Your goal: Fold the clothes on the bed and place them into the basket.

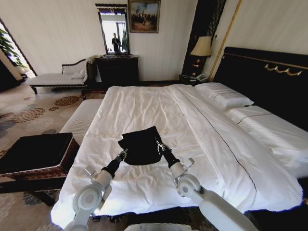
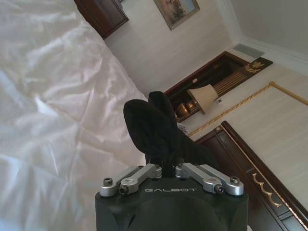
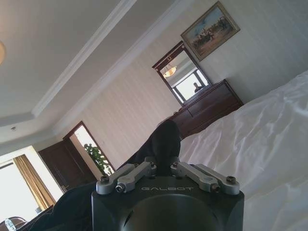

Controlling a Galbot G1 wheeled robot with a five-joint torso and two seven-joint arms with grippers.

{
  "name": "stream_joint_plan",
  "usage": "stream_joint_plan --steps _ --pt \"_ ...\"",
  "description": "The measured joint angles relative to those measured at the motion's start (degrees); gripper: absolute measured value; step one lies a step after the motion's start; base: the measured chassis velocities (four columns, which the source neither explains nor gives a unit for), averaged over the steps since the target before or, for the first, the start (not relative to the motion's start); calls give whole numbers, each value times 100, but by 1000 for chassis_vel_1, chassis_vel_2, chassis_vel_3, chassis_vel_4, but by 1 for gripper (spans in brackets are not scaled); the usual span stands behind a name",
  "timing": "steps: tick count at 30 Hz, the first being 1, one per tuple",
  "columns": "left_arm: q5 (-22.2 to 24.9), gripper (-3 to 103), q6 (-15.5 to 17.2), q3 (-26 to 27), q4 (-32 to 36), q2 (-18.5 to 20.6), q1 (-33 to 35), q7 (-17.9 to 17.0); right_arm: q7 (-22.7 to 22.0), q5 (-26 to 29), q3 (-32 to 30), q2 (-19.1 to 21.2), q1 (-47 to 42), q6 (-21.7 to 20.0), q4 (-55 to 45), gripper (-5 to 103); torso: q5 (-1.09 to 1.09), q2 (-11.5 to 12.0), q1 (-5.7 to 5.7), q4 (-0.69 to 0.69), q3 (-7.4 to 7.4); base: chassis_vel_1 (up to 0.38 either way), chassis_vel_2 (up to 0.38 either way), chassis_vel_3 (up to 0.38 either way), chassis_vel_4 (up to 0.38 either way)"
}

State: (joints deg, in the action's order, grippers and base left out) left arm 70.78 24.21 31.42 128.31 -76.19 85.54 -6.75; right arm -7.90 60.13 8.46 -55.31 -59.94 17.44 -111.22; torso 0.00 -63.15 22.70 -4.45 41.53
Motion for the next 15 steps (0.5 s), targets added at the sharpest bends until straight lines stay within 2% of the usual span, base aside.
stream_joint_plan --steps 4,15 --pt "28 6 -8 28 25 124 -6 45 31 -76 51 -81 -46 -2 4 7 -1 0 0 -1 0 0 0 0 0" --pt "65 6 -49 165 100 167 43 70 74 -247 204 -410 -187 -11 156 7 -1 0 0 -1 0 0 0 0 0"
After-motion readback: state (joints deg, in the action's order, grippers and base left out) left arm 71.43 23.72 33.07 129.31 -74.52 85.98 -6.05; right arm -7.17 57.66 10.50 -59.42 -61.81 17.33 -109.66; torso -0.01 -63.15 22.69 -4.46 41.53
